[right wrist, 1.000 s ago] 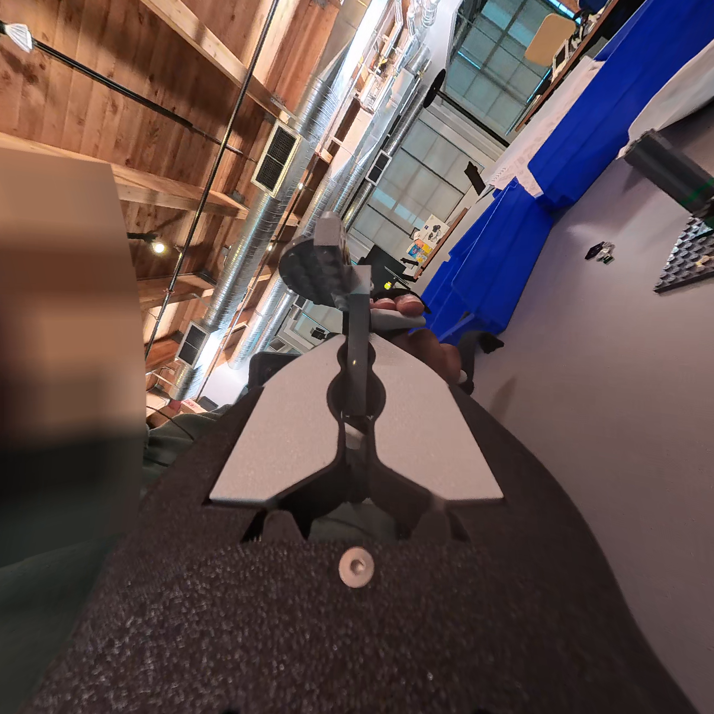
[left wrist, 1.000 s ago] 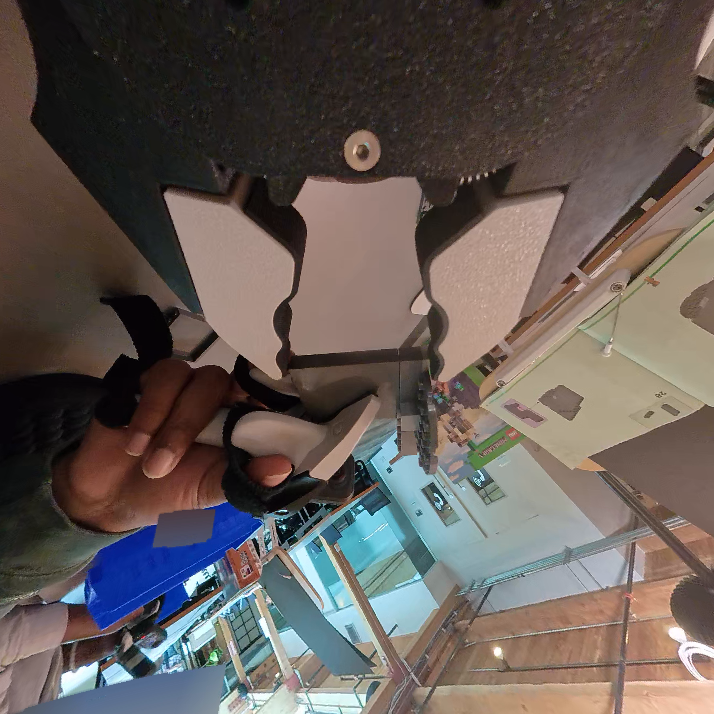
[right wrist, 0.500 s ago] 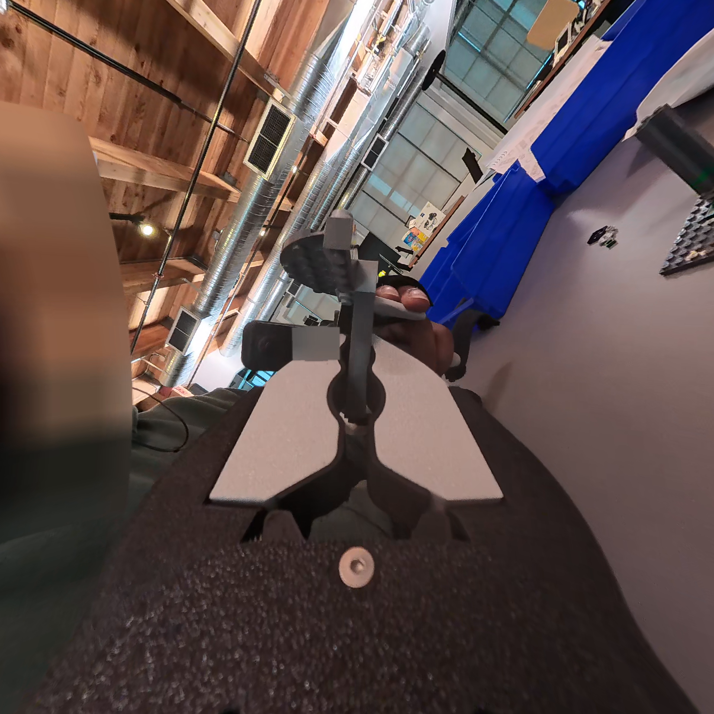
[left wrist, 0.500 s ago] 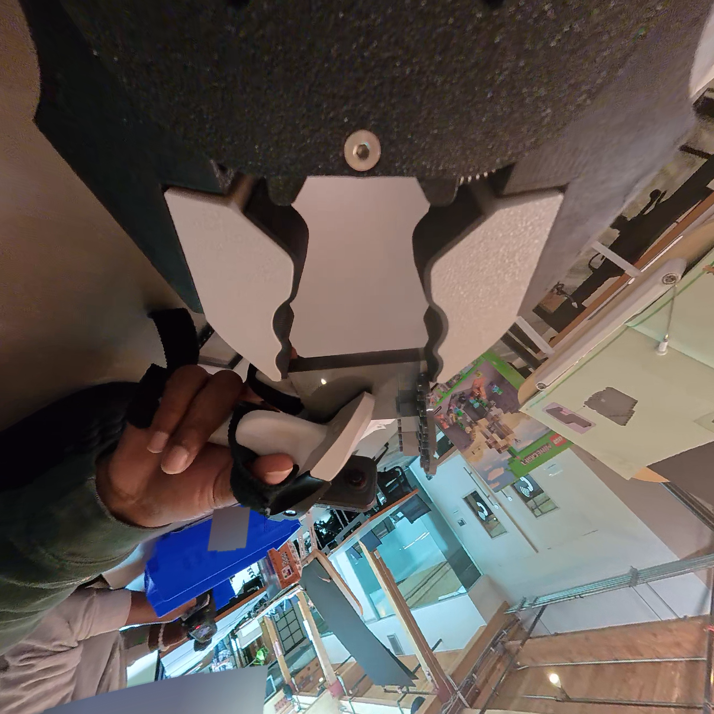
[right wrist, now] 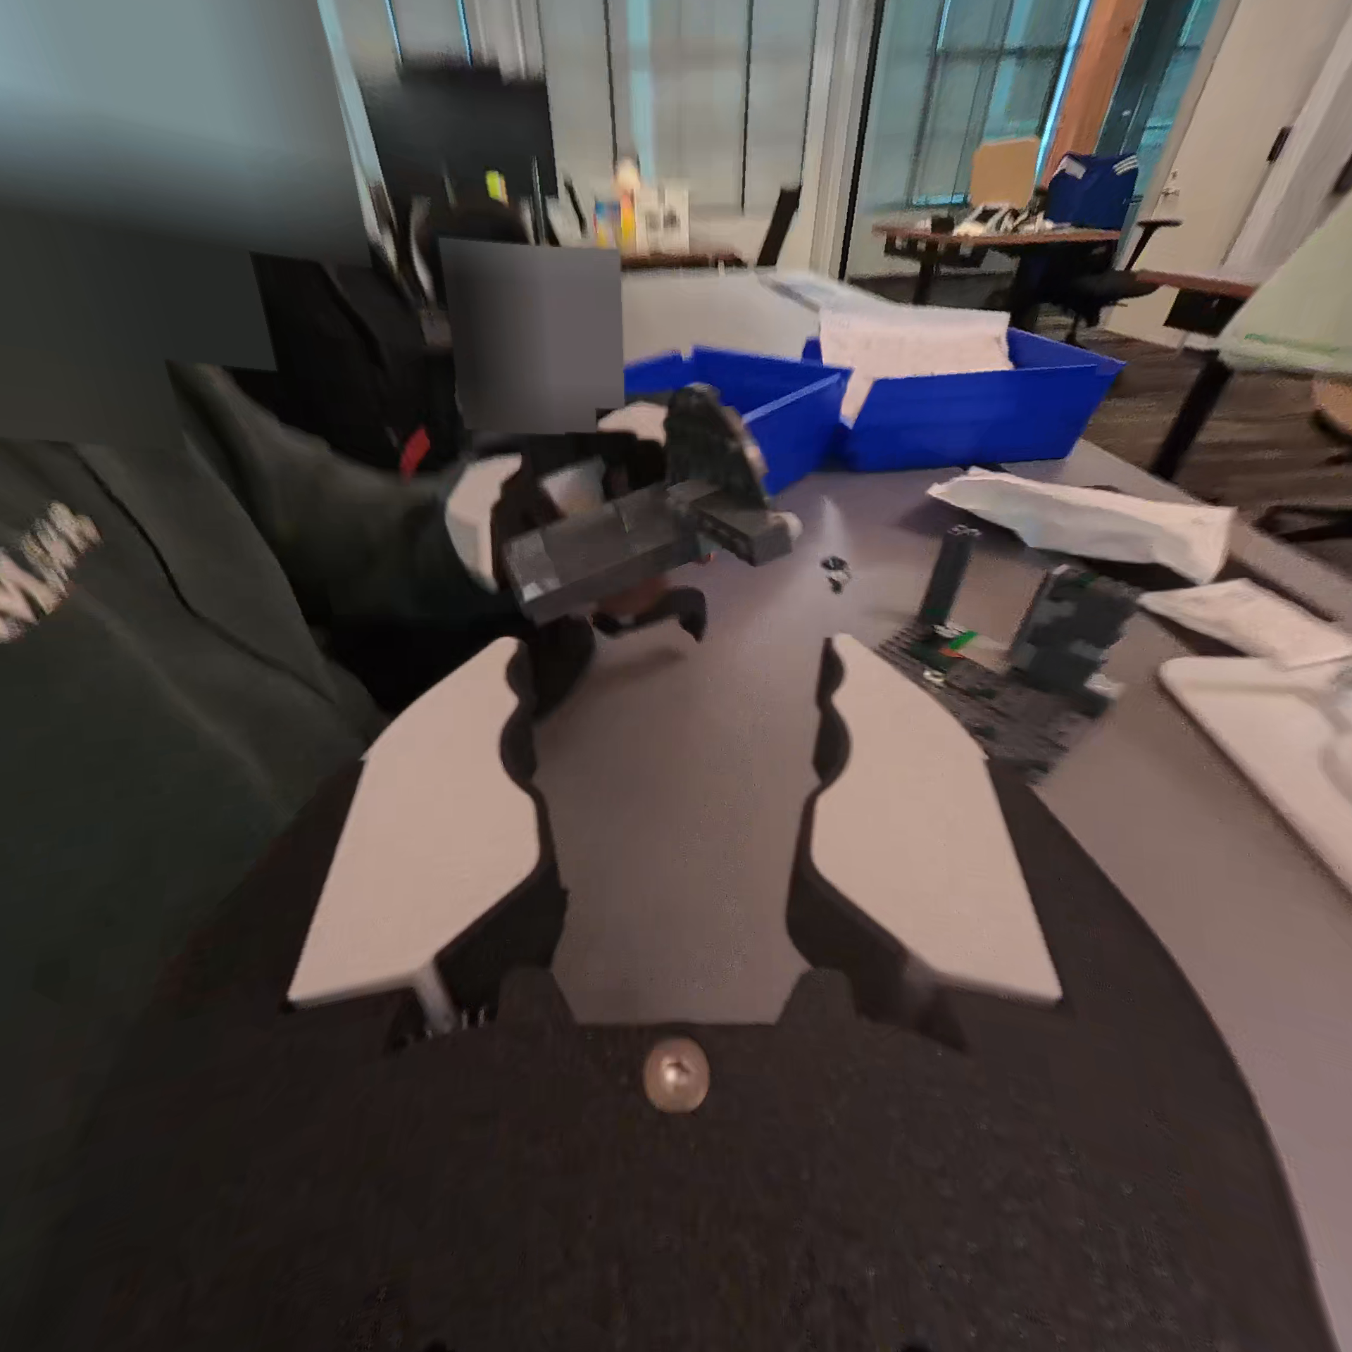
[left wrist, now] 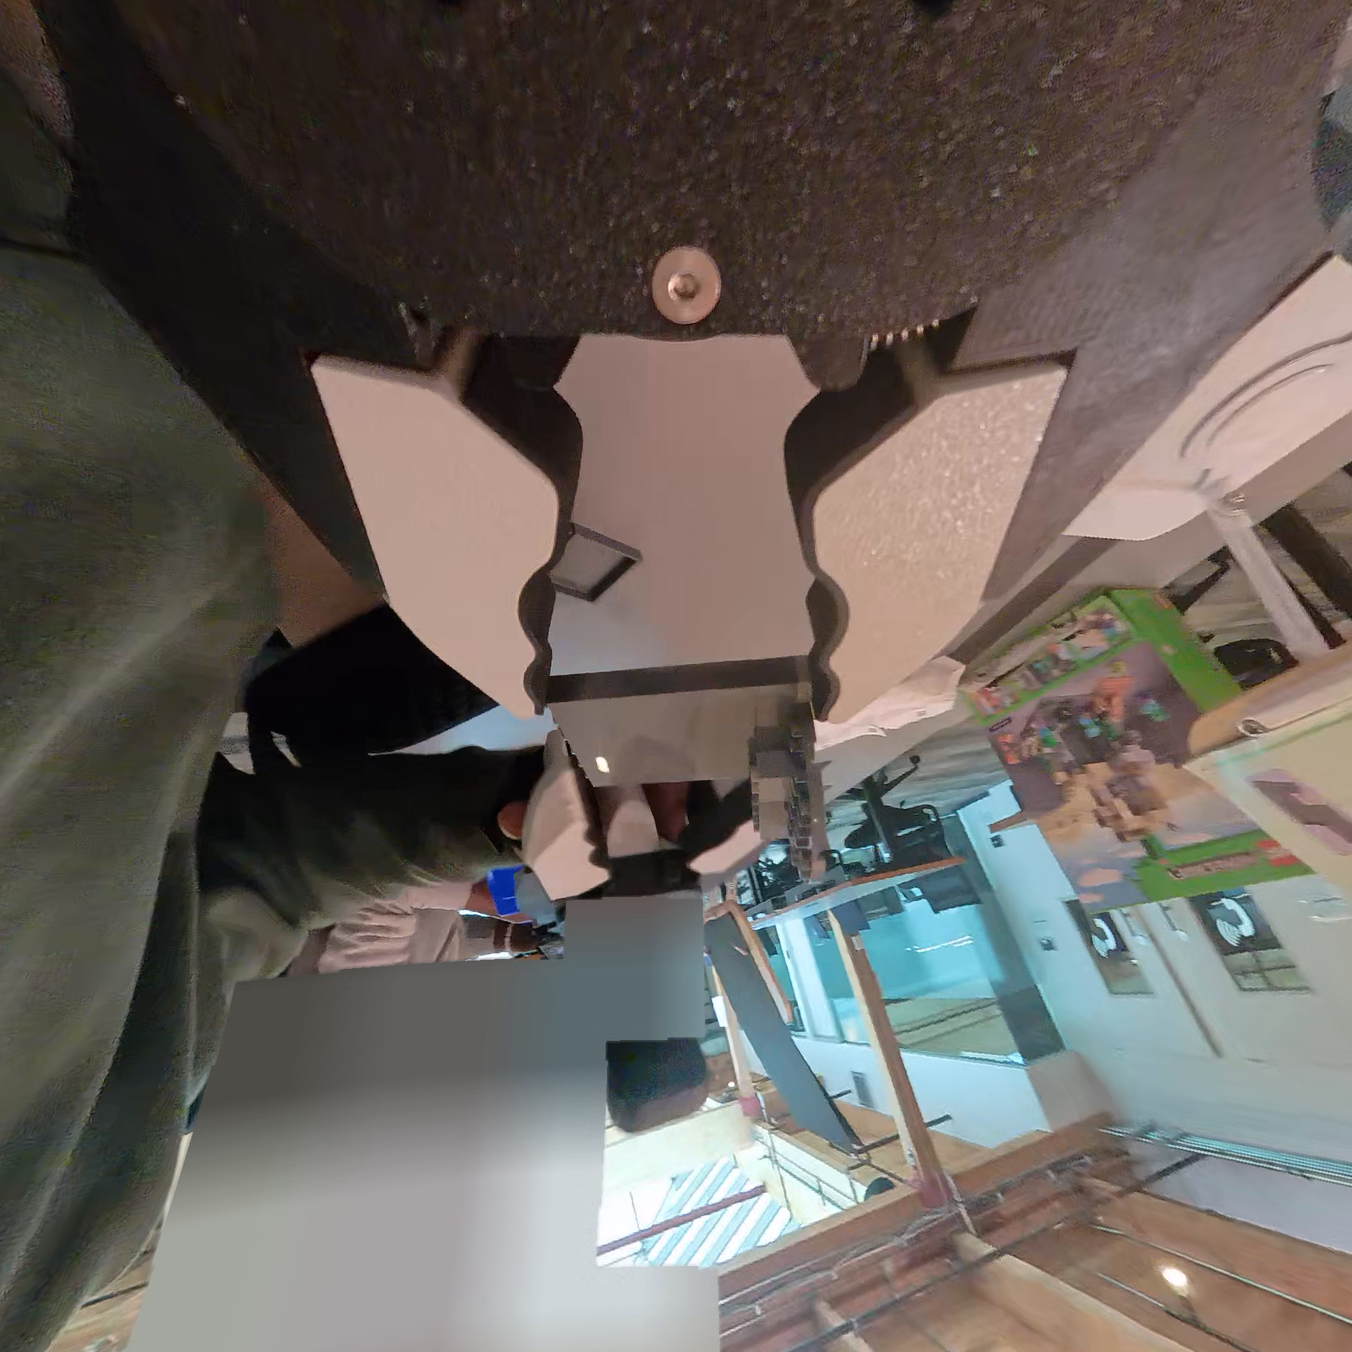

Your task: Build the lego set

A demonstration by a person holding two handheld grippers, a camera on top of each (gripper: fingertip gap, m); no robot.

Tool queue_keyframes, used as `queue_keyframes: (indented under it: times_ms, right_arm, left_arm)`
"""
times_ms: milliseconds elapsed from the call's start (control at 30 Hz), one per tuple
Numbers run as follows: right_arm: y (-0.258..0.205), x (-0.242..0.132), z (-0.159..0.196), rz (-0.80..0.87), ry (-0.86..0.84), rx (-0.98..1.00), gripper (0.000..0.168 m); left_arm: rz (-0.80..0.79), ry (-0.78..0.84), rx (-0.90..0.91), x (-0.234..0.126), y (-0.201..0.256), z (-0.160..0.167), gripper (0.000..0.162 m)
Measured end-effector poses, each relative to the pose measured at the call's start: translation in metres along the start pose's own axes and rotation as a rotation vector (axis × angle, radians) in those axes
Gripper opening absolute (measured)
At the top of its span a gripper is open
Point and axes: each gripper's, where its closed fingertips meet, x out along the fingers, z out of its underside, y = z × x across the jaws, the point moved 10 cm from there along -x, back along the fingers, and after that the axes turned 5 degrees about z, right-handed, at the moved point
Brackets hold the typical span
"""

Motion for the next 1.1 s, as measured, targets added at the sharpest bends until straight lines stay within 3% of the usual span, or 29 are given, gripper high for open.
queue_keyframes:
  times_ms: [67,167,333,1100]
  right_arm:
    - [-0.008,0.003,-0.004,-0.024,-0.073,-0.098,0.092]
    - [-0.018,0.013,-0.001,-0.070,-0.113,-0.155,0.100]
    - [-0.019,0.016,0.002,-0.052,-0.058,-0.193,0.088]
    - [-0.037,0.015,-0.001,-0.120,-0.009,-0.264,0.078]
  left_arm:
    - [0.048,-0.019,-0.018,0.002,0.001,0.003,0.068]
    - [0.094,-0.038,-0.032,0.006,0.004,0.007,0.068]
    - [0.148,-0.027,-0.065,0.004,0.006,0.009,0.068]
    - [0.210,-0.032,-0.019,0.010,0.016,0.005,0.068]
